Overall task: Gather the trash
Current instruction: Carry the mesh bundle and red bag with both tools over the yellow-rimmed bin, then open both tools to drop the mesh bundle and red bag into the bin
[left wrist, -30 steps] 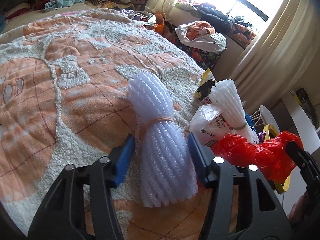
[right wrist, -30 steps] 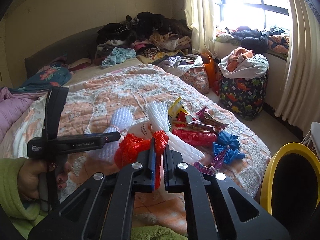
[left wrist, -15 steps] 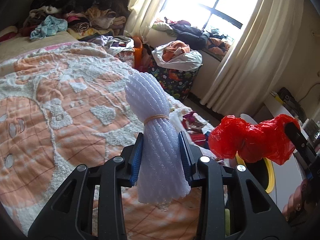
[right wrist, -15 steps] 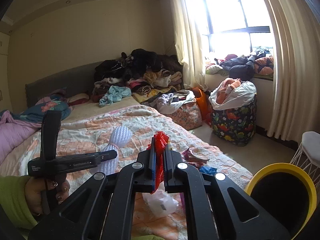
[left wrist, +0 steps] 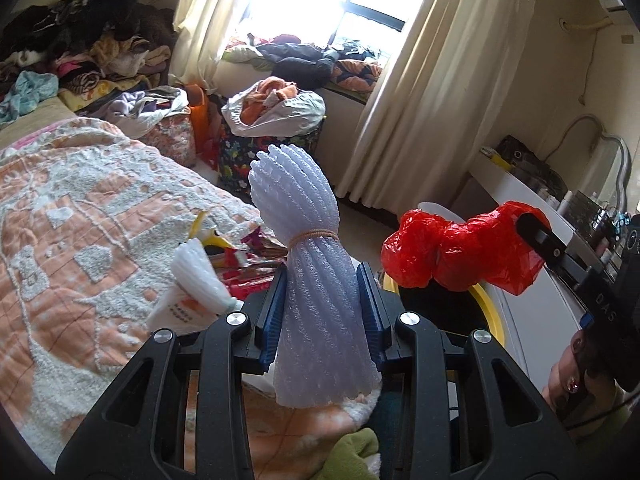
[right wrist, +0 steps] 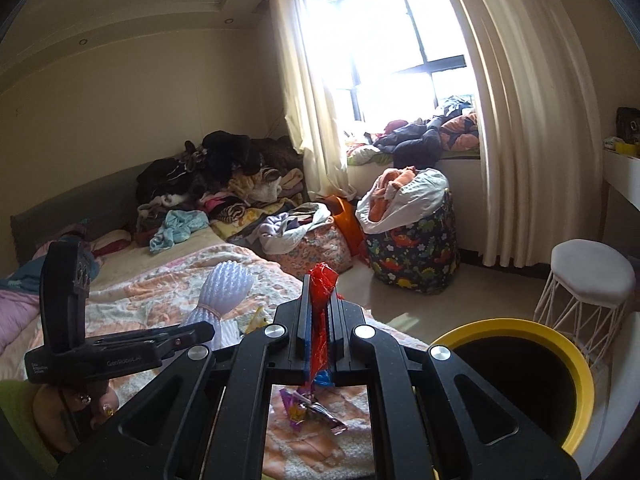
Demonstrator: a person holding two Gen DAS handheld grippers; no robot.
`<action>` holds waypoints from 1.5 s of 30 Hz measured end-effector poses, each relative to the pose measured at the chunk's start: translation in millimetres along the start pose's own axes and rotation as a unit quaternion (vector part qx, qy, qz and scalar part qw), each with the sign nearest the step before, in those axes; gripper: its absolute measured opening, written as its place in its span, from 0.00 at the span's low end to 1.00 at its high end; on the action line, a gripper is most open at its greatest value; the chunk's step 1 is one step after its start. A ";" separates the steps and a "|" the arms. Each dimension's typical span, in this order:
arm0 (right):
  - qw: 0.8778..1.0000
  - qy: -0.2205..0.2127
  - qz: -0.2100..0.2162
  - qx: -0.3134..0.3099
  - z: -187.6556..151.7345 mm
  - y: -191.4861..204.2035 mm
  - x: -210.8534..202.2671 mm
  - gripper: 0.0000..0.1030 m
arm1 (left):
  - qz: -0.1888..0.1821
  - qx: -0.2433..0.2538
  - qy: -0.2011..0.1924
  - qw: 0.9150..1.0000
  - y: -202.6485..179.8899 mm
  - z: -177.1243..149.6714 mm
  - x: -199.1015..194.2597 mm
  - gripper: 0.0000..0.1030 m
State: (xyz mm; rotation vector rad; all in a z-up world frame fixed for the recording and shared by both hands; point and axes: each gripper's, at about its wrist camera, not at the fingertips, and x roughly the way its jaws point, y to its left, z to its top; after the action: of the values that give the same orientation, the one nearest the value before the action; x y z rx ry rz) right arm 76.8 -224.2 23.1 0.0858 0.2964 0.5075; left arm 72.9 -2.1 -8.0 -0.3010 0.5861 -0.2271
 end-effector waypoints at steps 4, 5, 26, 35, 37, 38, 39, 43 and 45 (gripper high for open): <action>1.000 -0.003 -0.023 0.014 -3.2 -19.6 -5.8 0.05 | -0.014 0.017 0.008 1.000 -21.4 -2.6 9.1 0.27; 0.999 -0.004 -0.028 0.016 -4.0 -24.3 -7.0 0.05 | -0.017 0.021 0.011 1.000 -25.7 -3.2 11.0 0.27; 0.989 0.011 -0.120 0.086 -25.8 -104.1 -18.0 0.05 | -0.068 0.095 0.062 0.991 -99.0 -21.2 56.8 0.27; 0.981 0.026 -0.150 0.120 -38.9 -138.3 -19.6 0.05 | -0.086 0.118 0.089 0.985 -123.5 -32.5 83.0 0.27; 0.979 0.031 -0.157 0.129 -43.8 -146.5 -18.9 0.05 | -0.087 0.122 0.095 0.984 -127.3 -35.0 89.7 0.27; 0.978 0.034 -0.160 0.133 -44.9 -150.2 -18.4 0.05 | -0.088 0.124 0.099 0.983 -128.8 -36.3 92.7 0.27; 0.976 0.036 -0.163 0.137 -47.2 -154.5 -17.9 0.05 | -0.089 0.126 0.102 0.983 -130.5 -37.5 96.1 0.27; 0.971 0.043 -0.176 0.153 -54.0 -167.8 -16.8 0.05 | -0.092 0.134 0.114 0.980 -137.8 -41.4 111.6 0.27; 0.969 0.047 -0.182 0.163 -57.6 -174.2 -16.9 0.05 | -0.092 0.136 0.119 0.979 -140.7 -43.1 119.2 0.27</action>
State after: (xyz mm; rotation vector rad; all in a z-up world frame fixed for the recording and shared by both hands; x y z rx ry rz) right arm 126.5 -383.8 -54.3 0.3210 0.4761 0.0944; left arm 127.2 -177.4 -54.6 -0.0607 0.7551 -0.5227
